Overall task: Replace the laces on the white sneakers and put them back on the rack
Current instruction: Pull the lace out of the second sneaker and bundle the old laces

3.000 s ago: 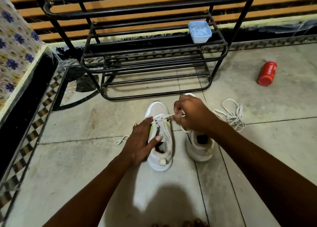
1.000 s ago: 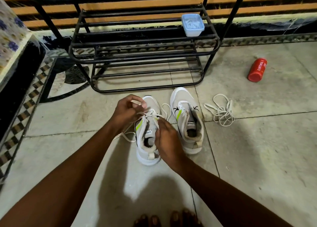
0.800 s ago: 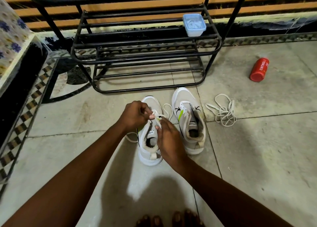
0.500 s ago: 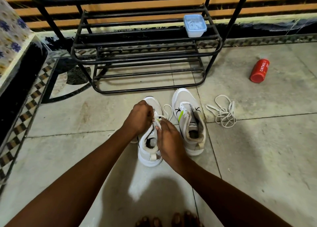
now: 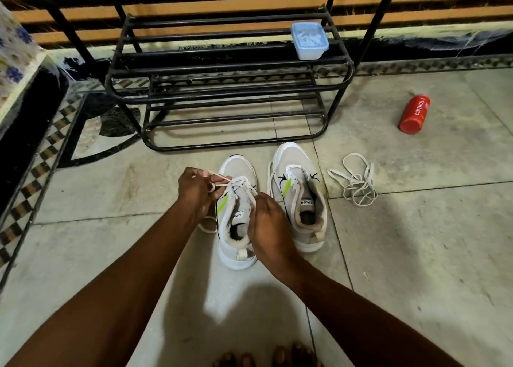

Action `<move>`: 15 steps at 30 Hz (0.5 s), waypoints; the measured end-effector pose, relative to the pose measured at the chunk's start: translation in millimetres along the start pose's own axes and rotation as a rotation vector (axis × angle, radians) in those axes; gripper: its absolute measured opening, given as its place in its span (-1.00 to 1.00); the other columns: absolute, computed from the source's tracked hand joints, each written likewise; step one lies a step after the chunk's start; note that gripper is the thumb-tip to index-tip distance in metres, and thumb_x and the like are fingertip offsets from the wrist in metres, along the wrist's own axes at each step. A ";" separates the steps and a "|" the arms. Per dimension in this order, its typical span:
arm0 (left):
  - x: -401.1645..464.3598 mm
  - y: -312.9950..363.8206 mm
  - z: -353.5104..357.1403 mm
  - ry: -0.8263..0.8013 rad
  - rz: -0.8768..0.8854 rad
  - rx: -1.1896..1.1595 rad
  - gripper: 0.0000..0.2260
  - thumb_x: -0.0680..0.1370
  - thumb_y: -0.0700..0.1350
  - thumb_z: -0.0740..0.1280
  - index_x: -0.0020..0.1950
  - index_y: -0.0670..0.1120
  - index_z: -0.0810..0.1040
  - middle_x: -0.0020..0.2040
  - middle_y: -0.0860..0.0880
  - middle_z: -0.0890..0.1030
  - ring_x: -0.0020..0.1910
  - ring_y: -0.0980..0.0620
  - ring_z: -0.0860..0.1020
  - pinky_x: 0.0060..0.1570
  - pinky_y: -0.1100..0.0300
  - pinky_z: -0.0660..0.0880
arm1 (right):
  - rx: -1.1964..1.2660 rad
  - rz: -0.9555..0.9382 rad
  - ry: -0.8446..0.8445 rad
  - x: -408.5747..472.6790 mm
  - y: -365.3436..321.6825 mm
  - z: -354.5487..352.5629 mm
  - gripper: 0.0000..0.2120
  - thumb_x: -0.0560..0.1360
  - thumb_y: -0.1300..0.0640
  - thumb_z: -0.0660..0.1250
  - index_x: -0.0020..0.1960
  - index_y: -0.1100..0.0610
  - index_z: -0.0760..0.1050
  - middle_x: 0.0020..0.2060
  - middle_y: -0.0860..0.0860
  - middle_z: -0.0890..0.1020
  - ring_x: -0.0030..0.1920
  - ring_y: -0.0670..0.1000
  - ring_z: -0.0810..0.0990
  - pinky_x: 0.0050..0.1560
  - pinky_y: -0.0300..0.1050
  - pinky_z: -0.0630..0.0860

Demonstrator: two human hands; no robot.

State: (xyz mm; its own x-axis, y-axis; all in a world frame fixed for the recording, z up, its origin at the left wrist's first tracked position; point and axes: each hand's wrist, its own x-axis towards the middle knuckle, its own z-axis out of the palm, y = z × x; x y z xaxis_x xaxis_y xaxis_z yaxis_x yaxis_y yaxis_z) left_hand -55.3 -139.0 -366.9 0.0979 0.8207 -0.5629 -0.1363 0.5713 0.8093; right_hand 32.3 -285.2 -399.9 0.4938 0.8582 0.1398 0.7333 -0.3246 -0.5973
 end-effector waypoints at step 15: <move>-16.1 0.5 4.1 -0.297 0.888 1.481 -0.94 0.51 -0.02 0.41 -0.03 0.12 0.63 0.03 0.16 0.61 0.17 0.01 0.51 0.15 -0.04 0.32 | 0.025 0.059 -0.016 -0.5 -1.8 -0.4 -0.62 0.57 0.20 0.13 0.29 0.34 0.51 0.22 0.27 0.60 0.21 0.26 0.61 0.27 0.05 0.55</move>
State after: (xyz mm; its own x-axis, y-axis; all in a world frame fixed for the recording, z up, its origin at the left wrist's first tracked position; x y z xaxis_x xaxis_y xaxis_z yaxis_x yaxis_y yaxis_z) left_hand -52.9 -151.9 -356.7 0.6827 0.7307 0.0059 0.6743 -0.6332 0.3800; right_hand 30.8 -285.2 -398.6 0.5284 0.8441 0.0916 0.6912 -0.3650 -0.6237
